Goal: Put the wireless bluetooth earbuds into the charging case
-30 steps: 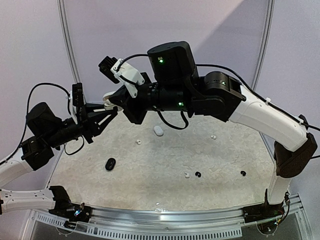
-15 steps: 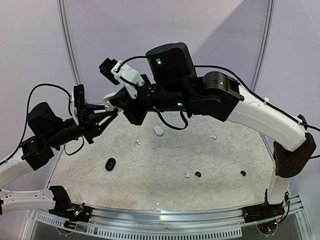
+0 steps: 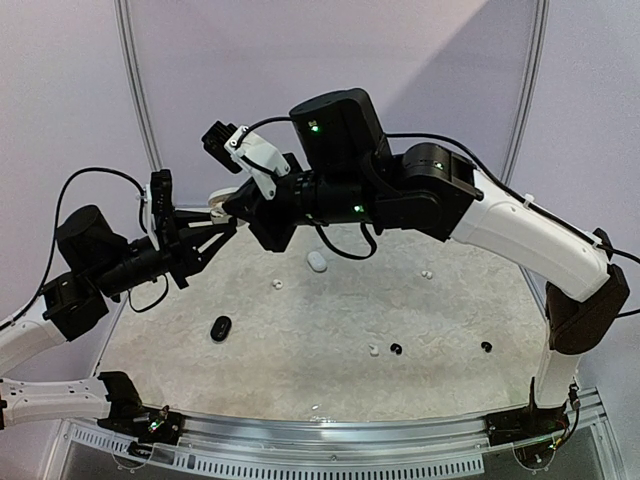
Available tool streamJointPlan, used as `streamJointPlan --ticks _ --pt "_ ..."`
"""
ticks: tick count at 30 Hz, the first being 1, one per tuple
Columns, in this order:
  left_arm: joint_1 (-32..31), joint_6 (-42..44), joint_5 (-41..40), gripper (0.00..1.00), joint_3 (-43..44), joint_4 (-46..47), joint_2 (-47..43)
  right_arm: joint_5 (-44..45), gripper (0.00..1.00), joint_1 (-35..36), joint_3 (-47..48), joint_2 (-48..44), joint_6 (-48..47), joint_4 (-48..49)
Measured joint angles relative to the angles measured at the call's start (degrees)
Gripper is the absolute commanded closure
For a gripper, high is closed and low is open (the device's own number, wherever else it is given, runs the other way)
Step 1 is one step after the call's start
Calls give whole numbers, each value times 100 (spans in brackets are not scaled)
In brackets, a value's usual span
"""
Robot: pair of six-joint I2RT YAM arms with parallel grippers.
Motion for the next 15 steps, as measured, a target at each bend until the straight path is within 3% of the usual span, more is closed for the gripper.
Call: streamJointPlan --ticks 13,15 --pt "83 -439 -116 100 -72 184 -55 -122 100 -42 -247 -407 116 208" --pt "92 -461 -120 100 -72 203 -55 -247 90 -81 -356 -654 201 387"
